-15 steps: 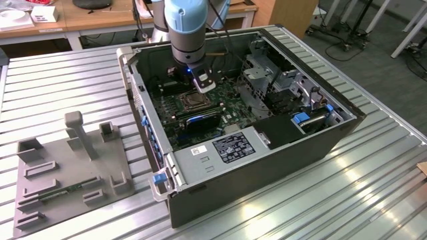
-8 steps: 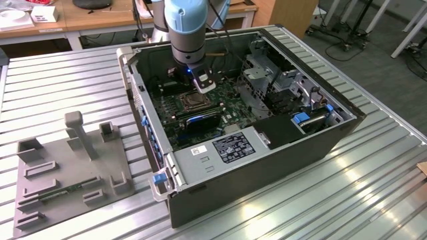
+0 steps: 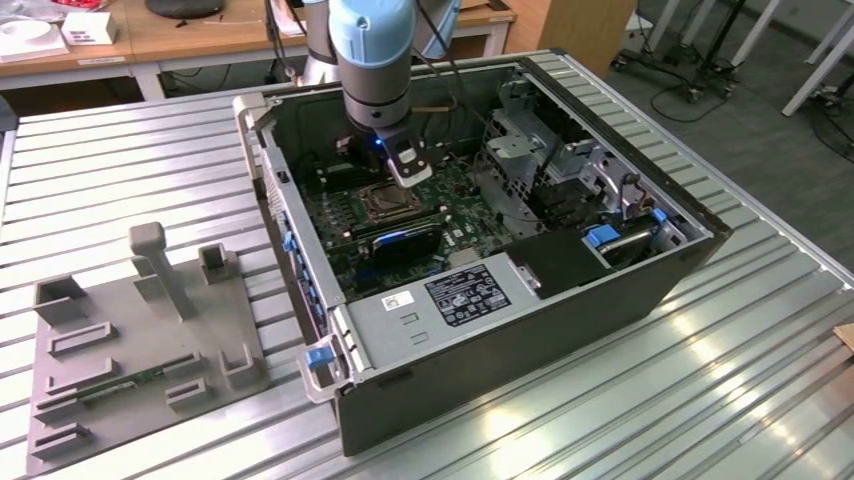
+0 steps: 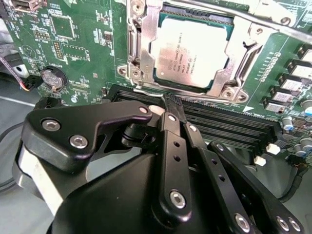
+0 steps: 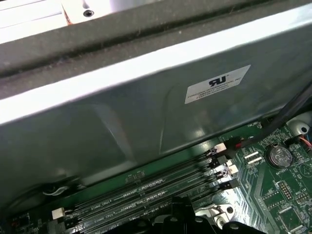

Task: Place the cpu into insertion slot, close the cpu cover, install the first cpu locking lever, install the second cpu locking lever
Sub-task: 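Install the first cpu locking lever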

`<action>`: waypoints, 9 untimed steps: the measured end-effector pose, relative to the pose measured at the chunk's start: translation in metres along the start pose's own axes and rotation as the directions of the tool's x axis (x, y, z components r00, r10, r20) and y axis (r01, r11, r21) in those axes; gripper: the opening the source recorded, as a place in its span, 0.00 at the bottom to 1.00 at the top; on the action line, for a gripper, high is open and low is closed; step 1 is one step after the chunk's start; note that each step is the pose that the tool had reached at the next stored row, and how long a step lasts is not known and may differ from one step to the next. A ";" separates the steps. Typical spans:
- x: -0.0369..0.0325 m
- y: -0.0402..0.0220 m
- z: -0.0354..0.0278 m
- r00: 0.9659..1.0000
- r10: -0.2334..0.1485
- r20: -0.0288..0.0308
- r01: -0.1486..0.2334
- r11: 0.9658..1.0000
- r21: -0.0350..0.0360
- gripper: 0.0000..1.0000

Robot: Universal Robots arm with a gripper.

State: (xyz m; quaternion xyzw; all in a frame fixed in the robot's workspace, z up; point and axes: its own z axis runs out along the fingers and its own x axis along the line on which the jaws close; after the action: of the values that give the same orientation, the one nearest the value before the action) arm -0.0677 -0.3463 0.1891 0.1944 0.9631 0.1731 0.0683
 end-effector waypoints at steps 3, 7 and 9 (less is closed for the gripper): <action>0.0000 -0.0002 0.0003 1.000 -0.001 0.001 0.001 1.000 0.003 0.10; 0.0000 -0.0005 0.0008 1.000 -0.001 0.002 0.001 1.000 0.006 0.10; 0.0000 -0.0005 0.0010 1.000 -0.001 0.002 0.001 1.000 0.006 0.10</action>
State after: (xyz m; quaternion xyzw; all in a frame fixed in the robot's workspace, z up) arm -0.0677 -0.3464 0.1880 0.1942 0.9636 0.1701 0.0688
